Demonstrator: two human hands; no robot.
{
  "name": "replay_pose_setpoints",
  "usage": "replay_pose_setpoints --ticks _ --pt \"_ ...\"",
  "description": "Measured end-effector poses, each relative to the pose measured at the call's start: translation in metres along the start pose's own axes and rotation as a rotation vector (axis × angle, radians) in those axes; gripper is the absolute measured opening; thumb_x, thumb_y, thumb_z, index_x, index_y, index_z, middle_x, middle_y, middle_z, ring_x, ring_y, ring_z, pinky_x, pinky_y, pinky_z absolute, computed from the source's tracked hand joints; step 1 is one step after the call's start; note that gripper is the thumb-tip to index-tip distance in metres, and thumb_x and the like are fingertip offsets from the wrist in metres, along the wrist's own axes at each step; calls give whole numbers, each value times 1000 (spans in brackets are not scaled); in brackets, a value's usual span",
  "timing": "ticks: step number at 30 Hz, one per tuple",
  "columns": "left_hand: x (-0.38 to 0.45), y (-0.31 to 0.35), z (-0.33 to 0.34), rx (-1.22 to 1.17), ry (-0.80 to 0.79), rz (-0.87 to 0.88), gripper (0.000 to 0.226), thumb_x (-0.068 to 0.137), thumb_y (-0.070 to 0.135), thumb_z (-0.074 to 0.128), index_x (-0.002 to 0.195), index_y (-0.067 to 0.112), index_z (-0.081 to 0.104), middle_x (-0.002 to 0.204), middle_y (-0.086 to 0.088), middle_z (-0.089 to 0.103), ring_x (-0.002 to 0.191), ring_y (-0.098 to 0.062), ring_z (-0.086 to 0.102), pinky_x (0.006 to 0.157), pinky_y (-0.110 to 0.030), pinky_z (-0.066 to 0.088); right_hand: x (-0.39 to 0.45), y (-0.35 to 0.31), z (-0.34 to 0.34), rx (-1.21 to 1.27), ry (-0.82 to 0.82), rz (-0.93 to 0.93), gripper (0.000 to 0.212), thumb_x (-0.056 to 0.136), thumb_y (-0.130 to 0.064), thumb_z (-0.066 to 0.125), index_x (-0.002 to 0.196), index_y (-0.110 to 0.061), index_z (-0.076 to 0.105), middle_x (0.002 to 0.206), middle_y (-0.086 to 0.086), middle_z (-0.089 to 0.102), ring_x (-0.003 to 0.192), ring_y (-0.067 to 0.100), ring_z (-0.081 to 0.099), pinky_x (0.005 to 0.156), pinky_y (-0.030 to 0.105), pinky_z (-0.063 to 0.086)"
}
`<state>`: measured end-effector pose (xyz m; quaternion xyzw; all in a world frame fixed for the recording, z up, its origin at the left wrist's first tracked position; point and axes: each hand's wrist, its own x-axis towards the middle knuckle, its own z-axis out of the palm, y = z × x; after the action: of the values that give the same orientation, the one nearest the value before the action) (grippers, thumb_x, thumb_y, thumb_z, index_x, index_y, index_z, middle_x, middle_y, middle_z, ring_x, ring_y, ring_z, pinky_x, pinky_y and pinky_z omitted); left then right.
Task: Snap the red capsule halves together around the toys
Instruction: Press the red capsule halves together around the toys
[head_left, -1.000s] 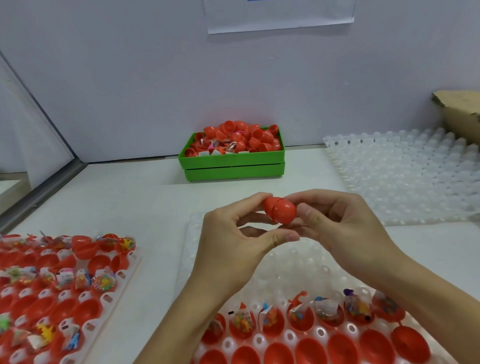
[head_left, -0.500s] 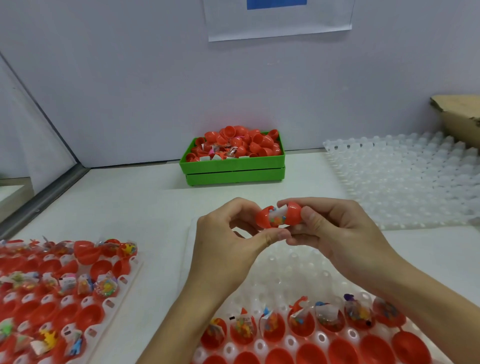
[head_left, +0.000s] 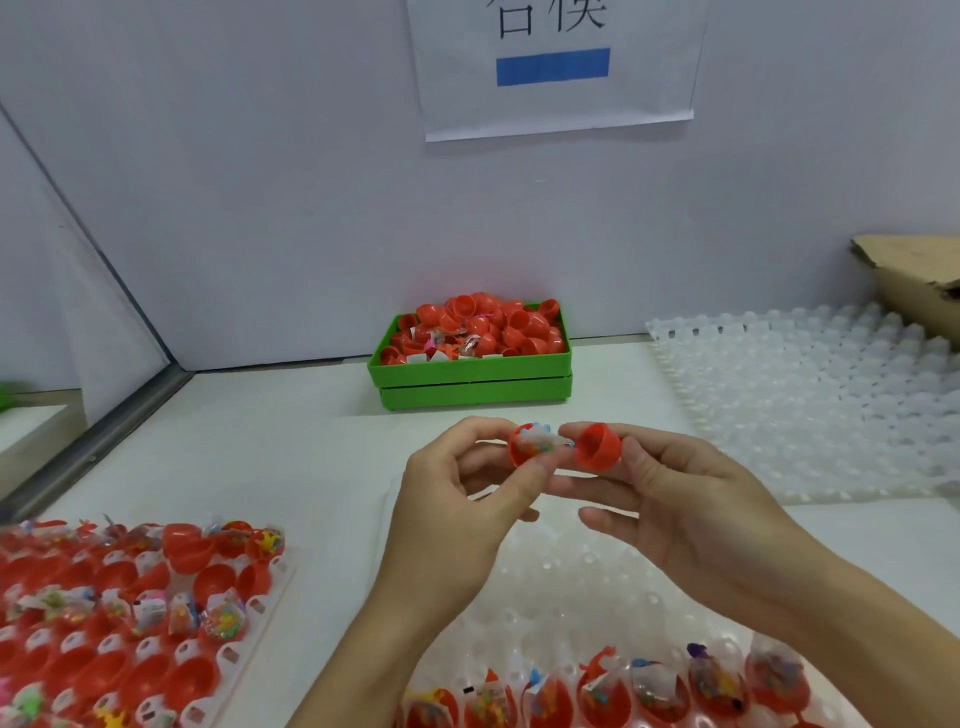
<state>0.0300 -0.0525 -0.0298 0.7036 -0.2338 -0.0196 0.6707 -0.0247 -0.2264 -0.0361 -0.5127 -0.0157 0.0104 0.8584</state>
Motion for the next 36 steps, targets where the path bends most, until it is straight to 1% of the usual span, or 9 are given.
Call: replay_pose_setpoints --ticks 7,11,16,20,24,28,30,33,36 --pt "14 2 -2 -115 18 -122 28 75 33 73 98 16 73 86 -5 78 81 -18 74 62 -22 56 8 -14 -1 18 2 57 38 91 -21 46 120 -5 65 117 13 72 108 26 70 72 24 59" --pt "41 5 -7 -47 55 -153 17 81 21 77 94 12 71 82 -6 77 79 -19 74 61 -21 55 27 -30 0 -63 62 40 34 92 -20 50 118 -3 64 111 12 74 102 24 72 70 22 59" --pt "99 10 -17 168 126 -114 23 78 13 81 89 4 63 74 -10 75 60 -17 69 57 -26 58 78 -47 15 -205 76 -30 24 103 -9 45 107 -2 68 103 12 76 93 22 74 69 21 58" --pt "158 11 -36 352 176 -88 22 78 12 82 85 11 62 71 -3 74 53 -13 68 54 -23 56 135 -58 26 -320 123 -61 28 103 -2 43 90 -8 66 86 10 72 79 20 71 65 18 57" --pt "208 5 -50 781 187 75 24 77 26 84 83 16 63 70 2 64 60 -8 59 46 -9 39 191 -66 22 -561 218 -50 23 103 -5 46 115 0 65 85 4 69 76 16 69 64 17 58" --pt "239 -4 -52 1089 -38 139 28 78 18 83 88 12 58 83 -4 61 73 -19 59 61 -25 45 227 -74 4 -1142 238 -99 30 100 -7 52 127 -9 65 117 7 70 104 23 66 88 27 51" --pt "247 -5 -50 1221 -138 145 30 78 15 83 89 10 56 87 -5 58 76 -22 59 65 -35 51 235 -75 -1 -1330 194 -86 32 98 -4 51 126 -9 66 124 9 68 112 23 62 88 23 43" --pt "255 -3 -50 1332 -200 181 31 77 11 82 91 9 54 86 -7 58 75 -24 59 66 -40 54 240 -74 -6 -1365 187 -131 38 95 2 53 130 -10 62 121 8 67 98 17 59 81 22 41" --pt "256 -1 -54 1365 -192 240 27 81 13 80 93 7 57 89 -8 62 77 -24 63 72 -45 57 243 -71 -10 -1374 182 -249 34 94 2 56 123 -11 66 114 6 70 93 13 56 81 23 42"
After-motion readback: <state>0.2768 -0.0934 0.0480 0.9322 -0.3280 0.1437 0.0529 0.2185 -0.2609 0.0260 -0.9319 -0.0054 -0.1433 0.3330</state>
